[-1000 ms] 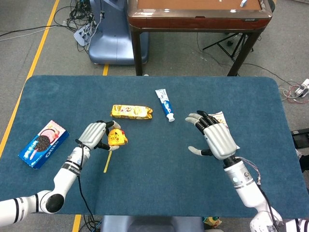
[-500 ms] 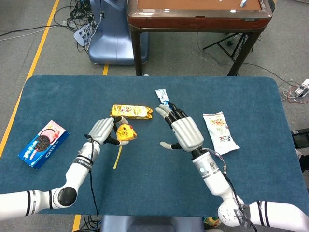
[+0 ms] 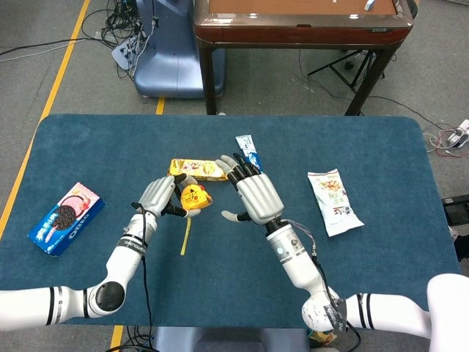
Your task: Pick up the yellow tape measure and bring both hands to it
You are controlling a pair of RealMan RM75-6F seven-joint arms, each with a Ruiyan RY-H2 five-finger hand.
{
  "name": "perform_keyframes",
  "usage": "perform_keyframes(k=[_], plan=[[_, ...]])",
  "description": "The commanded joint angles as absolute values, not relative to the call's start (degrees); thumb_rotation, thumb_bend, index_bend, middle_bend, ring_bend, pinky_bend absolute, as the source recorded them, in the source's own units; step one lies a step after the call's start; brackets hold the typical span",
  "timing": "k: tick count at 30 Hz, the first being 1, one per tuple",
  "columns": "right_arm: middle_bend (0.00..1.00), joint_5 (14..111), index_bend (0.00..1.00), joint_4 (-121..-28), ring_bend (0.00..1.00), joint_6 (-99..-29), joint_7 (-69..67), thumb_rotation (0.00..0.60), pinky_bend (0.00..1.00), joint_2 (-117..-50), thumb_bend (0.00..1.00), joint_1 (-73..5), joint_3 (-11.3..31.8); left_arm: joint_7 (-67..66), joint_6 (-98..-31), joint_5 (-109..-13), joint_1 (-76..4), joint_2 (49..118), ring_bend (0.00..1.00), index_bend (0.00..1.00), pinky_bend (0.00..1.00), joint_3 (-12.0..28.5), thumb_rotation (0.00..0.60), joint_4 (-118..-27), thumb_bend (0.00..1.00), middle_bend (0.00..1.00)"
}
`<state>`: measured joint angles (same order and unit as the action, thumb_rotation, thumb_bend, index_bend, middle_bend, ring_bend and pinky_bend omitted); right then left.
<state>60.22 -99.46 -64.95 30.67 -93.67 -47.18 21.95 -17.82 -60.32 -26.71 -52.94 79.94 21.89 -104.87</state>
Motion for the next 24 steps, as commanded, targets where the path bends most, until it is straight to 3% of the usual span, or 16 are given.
perform_keyframes(k=[1, 24], plan=[[0.10, 59.45, 0.06, -98.27, 0.03, -65.19, 30.88, 0.600, 0.17, -94.71, 0.21, -48.15, 22.29, -17.34, -60.36, -26.71, -52.85, 79.85, 0.50, 0.52, 0.23, 21.97, 0.600, -105.17, 0.20, 0.57], [0.12, 58.35, 0.06, -93.45, 0.03, -66.14, 30.07, 0.600, 0.17, -98.74, 0.22, -52.47, 22.93, -15.73, -61.23, -26.63, -52.47, 78.99, 0.51, 0.52, 0.23, 21.87, 0.600, -106.67, 0.20, 0.57]])
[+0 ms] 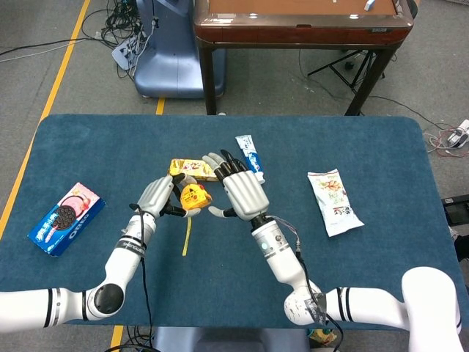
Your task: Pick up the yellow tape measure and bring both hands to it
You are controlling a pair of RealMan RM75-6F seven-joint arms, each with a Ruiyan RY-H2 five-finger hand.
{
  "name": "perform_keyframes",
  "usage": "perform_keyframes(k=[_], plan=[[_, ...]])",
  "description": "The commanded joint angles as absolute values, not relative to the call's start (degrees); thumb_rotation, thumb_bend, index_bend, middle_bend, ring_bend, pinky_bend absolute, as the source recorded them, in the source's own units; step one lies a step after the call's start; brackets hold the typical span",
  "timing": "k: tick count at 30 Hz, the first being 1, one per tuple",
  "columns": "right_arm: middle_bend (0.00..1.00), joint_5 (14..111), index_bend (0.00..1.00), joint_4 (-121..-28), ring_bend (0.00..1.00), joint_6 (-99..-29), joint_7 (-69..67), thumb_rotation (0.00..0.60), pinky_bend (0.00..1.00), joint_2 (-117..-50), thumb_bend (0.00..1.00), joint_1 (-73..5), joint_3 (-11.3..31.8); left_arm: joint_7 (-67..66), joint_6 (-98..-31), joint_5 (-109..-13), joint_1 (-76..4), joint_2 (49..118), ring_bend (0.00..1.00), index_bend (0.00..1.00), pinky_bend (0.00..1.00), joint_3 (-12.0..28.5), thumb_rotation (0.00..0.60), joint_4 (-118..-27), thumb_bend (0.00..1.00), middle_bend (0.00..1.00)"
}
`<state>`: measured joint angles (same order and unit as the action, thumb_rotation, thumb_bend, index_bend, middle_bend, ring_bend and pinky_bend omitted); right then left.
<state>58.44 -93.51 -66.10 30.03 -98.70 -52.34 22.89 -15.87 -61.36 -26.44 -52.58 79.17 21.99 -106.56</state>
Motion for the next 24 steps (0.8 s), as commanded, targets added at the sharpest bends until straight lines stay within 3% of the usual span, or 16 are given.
perform_keyframes(k=[1, 24], plan=[[0.12, 58.29, 0.06, -93.46, 0.03, -66.19, 30.06, 0.600, 0.17, -98.77, 0.22, -52.55, 22.97, -15.65, -61.23, -26.76, -52.41, 78.92, 0.51, 0.52, 0.23, 21.81, 0.600, -106.70, 0.20, 0.57], [0.14, 56.47, 0.06, -93.89, 0.03, -65.60, 29.20, 0.600, 0.17, -98.13, 0.22, -53.71, 22.75, -14.90, -60.63, -27.85, -52.52, 78.00, 0.51, 0.51, 0.23, 21.08, 0.600, -107.64, 0.20, 0.57]])
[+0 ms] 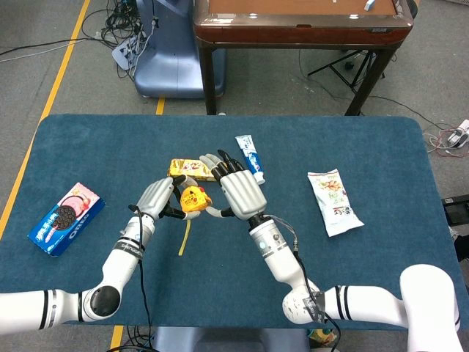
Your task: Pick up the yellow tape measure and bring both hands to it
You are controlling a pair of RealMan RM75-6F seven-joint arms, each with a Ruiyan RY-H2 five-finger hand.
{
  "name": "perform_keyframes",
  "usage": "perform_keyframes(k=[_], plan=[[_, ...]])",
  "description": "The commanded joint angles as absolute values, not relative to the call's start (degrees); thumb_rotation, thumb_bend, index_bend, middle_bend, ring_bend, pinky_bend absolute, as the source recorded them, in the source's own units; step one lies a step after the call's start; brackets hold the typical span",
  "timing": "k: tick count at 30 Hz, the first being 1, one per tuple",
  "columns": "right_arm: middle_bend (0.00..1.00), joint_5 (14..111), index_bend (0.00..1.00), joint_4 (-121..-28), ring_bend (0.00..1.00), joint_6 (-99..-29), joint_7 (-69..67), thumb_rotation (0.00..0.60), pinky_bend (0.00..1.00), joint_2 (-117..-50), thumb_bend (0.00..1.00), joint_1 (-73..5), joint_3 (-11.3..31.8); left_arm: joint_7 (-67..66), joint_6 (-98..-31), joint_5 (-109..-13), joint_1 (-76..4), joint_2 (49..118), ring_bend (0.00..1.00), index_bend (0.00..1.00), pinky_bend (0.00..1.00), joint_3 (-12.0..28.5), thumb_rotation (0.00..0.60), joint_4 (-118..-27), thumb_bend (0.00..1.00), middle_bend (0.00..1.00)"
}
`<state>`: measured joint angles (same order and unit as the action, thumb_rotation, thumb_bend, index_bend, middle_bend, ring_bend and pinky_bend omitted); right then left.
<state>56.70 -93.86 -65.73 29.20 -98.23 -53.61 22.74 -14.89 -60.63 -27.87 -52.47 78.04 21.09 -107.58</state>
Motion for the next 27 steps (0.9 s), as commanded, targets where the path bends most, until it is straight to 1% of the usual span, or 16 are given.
perform_keyframes(k=[1, 15, 21, 27], plan=[[0.14, 56.31, 0.06, -93.86, 0.03, -65.54, 29.23, 0.600, 0.17, -98.08, 0.22, -53.78, 22.76, -14.88, -60.57, -27.83, -52.54, 77.95, 0.51, 0.51, 0.23, 21.08, 0.600, -107.70, 0.20, 0.57], [0.15, 55.26, 0.06, -93.29, 0.03, -65.87, 29.61, 0.600, 0.17, -97.96, 0.22, -54.51, 22.65, -14.64, -60.34, -27.73, -52.67, 77.40, 0.51, 0.51, 0.23, 20.63, 0.600, -107.99, 0.20, 0.57], [0.17, 55.54, 0.09, -92.94, 0.05, -66.43, 29.44, 0.600, 0.17, -98.06, 0.28, -54.57, 22.54, -14.30, -60.28, -27.95, -52.57, 77.30, 0.51, 0.51, 0.23, 20.47, 0.600, -108.02, 0.20, 0.57], [0.21, 55.86, 0.12, -92.22, 0.08, -67.38, 29.64, 0.600, 0.17, -98.50, 0.34, -54.72, 22.60, -13.73, -60.21, -28.45, -52.31, 77.07, 0.51, 0.51, 0.23, 20.38, 0.600, -108.06, 0.20, 0.57]])
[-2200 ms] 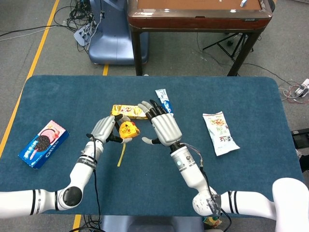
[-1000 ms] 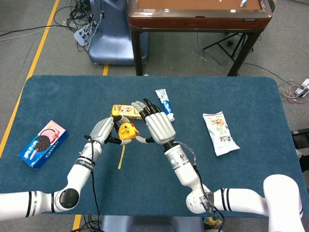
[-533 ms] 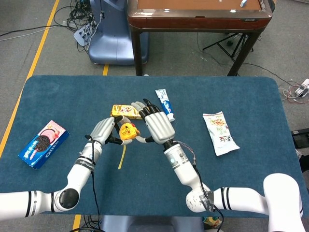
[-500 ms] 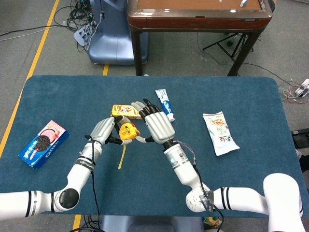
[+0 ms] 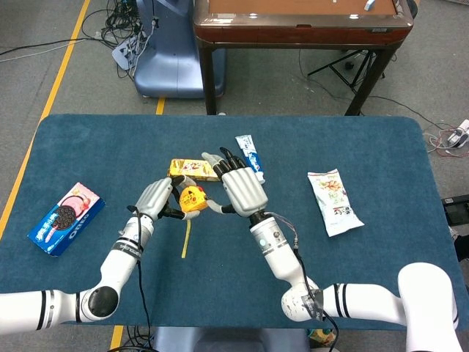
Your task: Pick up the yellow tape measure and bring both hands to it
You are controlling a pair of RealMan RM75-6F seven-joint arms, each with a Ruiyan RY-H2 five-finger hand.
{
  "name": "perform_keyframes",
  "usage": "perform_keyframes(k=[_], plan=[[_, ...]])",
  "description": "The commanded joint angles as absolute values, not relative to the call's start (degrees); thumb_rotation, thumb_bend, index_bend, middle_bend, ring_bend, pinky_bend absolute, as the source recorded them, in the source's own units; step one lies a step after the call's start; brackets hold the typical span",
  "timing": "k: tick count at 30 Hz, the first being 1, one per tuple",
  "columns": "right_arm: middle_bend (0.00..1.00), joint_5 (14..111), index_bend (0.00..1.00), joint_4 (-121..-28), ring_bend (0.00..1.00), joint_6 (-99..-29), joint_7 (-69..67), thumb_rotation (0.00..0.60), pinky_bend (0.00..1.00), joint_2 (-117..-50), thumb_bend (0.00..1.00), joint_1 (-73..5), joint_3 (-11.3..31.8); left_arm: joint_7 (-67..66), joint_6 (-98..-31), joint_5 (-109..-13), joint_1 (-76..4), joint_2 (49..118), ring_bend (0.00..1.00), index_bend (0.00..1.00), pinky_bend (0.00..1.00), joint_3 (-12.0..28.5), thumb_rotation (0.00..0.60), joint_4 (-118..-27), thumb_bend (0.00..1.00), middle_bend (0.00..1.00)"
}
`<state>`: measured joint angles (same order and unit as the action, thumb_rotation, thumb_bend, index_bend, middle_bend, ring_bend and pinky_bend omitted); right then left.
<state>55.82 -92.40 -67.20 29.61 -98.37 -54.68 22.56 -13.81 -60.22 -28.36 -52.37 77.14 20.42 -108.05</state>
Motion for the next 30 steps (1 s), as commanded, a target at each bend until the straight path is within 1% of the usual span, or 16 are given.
perform_keyframes(k=[1, 9, 15, 17, 21, 30], plan=[[0.22, 55.92, 0.13, -92.11, 0.09, -67.55, 29.65, 0.600, 0.17, -98.60, 0.35, -54.73, 22.64, -13.63, -60.23, -28.54, -52.25, 77.03, 0.51, 0.51, 0.23, 20.37, 0.600, -108.05, 0.20, 0.57], [0.27, 55.94, 0.24, -90.99, 0.14, -68.40, 29.87, 0.600, 0.17, -99.24, 0.38, -54.90, 22.90, -12.87, -60.10, -28.96, -51.74, 76.58, 0.51, 0.51, 0.23, 20.24, 0.600, -107.79, 0.20, 0.57], [0.29, 55.94, 0.36, -90.73, 0.16, -68.78, 29.81, 0.600, 0.17, -99.65, 0.41, -54.96, 23.06, -12.41, -59.87, -29.27, -51.62, 76.54, 0.51, 0.51, 0.23, 20.26, 0.600, -107.56, 0.20, 0.57], [0.31, 55.80, 0.41, -90.77, 0.16, -68.70, 29.86, 0.600, 0.17, -99.69, 0.42, -54.97, 23.03, -12.39, -59.76, -29.35, -51.65, 76.57, 0.51, 0.51, 0.23, 20.21, 0.600, -107.49, 0.20, 0.57], [0.32, 55.53, 0.45, -90.80, 0.17, -68.58, 29.99, 0.600, 0.17, -99.64, 0.44, -54.99, 23.08, -12.24, -59.63, -29.43, -51.69, 76.61, 0.51, 0.51, 0.23, 20.22, 0.600, -107.38, 0.20, 0.57], [0.37, 55.27, 0.52, -91.09, 0.19, -68.38, 29.65, 0.600, 0.17, -99.48, 0.53, -54.87, 23.12, -12.14, -59.61, -29.44, -51.78, 76.77, 0.51, 0.51, 0.23, 20.19, 0.600, -107.10, 0.20, 0.57]])
